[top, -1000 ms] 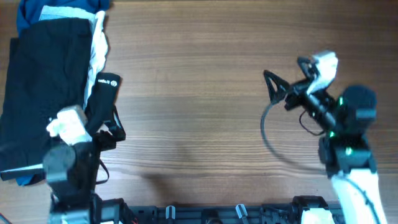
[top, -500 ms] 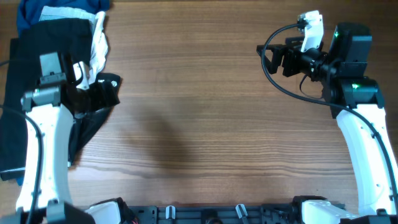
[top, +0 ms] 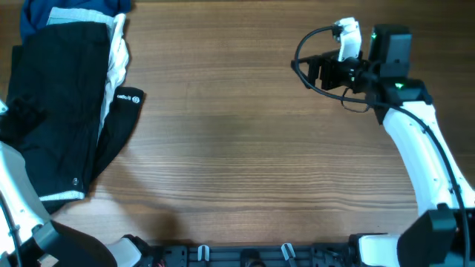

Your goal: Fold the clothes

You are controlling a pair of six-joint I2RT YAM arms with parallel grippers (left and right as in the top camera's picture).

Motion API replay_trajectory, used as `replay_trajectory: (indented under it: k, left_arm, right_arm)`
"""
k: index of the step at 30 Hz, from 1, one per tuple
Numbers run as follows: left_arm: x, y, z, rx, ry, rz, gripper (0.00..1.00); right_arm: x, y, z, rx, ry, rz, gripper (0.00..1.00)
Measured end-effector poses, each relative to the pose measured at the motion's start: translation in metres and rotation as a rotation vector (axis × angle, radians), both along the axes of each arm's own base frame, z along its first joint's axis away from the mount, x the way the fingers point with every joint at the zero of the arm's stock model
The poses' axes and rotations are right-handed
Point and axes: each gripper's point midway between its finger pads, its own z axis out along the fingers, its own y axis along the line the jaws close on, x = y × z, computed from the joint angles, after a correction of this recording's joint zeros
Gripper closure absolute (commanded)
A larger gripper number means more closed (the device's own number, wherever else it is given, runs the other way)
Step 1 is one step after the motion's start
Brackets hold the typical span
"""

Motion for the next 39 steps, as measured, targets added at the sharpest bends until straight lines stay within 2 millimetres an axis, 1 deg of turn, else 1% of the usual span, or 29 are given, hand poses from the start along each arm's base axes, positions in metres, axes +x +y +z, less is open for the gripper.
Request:
replay_trajectory:
  k: [1,3,5,6,7,9,12,14,16,17,20,21,22,23,24,25,26,28,29,31,33,35,38,39]
  left_arm:
    - [-0.001,0.005,-0.005,0.006,0.016,0.006,0.05]
    - [-0.012,0.019,-0.015,-0.005,0.048,0.061,0.05]
    - [-0.04,0.045,-0.021,-0.023,0.067,0.177,0.06]
    - [-0.051,0.053,-0.023,-0.033,0.072,0.218,0.06]
    - [-0.058,0.056,-0.024,-0.04,0.08,0.237,0.06]
    - [-0.058,0.054,-0.031,-0.06,0.097,0.237,0.07]
    - [-0.059,0.055,-0.064,-0.126,0.166,0.242,0.12]
    - [-0.07,0.056,-0.084,-0.188,0.204,0.276,0.14]
    - [-0.077,0.061,-0.087,-0.21,0.201,0.31,0.18]
    - [-0.077,0.06,-0.087,-0.216,0.197,0.316,0.19]
    - [-0.069,0.054,-0.087,-0.222,0.192,0.292,0.2]
    - [-0.063,0.052,-0.089,-0.219,0.192,0.276,0.21]
    - [-0.058,0.048,-0.094,-0.226,0.199,0.26,0.21]
    - [-0.054,0.046,-0.101,-0.235,0.21,0.249,0.25]
    - [-0.051,0.044,-0.111,-0.251,0.227,0.239,0.35]
    - [-0.049,0.04,-0.126,-0.274,0.259,0.227,0.49]
    - [-0.049,0.04,-0.132,-0.275,0.275,0.221,0.66]
    - [-0.043,0.039,-0.133,-0.266,0.28,0.205,0.91]
    - [-0.039,0.036,-0.133,-0.256,0.286,0.187,0.96]
    - [-0.032,0.031,-0.132,-0.234,0.294,0.161,0.96]
    - [-0.029,0.028,-0.131,-0.218,0.311,0.151,0.96]
    - [-0.025,0.016,-0.126,-0.215,0.321,0.123,0.96]
    - [0.0,-0.037,-0.096,-0.194,0.306,-0.022,0.96]
    - [0.02,-0.071,-0.064,-0.145,0.244,-0.119,0.96]
  right_arm:
    - [0.001,0.0,-0.004,0.0,0.011,0.0,0.01]
    - [0.001,0.0,-0.006,-0.001,0.016,0.0,0.01]
    - [0.001,0.0,-0.007,-0.003,0.014,0.002,0.01]
    - [0.001,0.0,-0.007,-0.003,0.014,0.002,0.01]
    - [0.001,0.0,-0.007,-0.003,0.014,0.002,0.01]
    - [0.002,0.0,-0.006,-0.003,0.013,0.003,0.01]
    - [0.0,0.0,-0.008,-0.004,0.021,0.003,0.02]
    - [0.0,0.0,-0.008,-0.004,0.026,0.003,0.02]
    - [0.0,0.0,-0.008,-0.006,0.024,0.005,0.02]
    - [-0.001,0.0,-0.009,-0.007,0.024,0.006,0.02]
    - [-0.002,0.005,-0.009,-0.009,0.023,0.018,0.02]
    - [-0.003,0.009,-0.009,-0.01,0.025,0.027,0.03]
    - [-0.004,0.011,-0.009,-0.012,0.025,0.031,0.03]
    - [-0.004,0.012,-0.009,-0.014,0.024,0.037,0.04]
    - [-0.005,0.014,-0.01,-0.018,0.023,0.044,0.04]
    - [-0.006,0.014,-0.011,-0.023,0.023,0.045,0.05]
    - [-0.006,0.013,-0.011,-0.025,0.026,0.044,0.05]
    - [-0.006,0.013,-0.012,-0.031,0.026,0.042,0.05]
    - [-0.006,0.012,-0.012,-0.032,0.025,0.041,0.05]
    - [-0.005,0.011,-0.012,-0.037,0.024,0.035,0.05]
    - [-0.005,0.011,-0.012,-0.039,0.024,0.033,0.05]
    - [-0.004,0.009,-0.013,-0.047,0.023,0.024,0.09]
    - [-0.002,0.008,-0.012,-0.053,0.014,0.017,0.11]
    - [0.001,0.008,-0.01,-0.054,0.001,0.014,0.13]
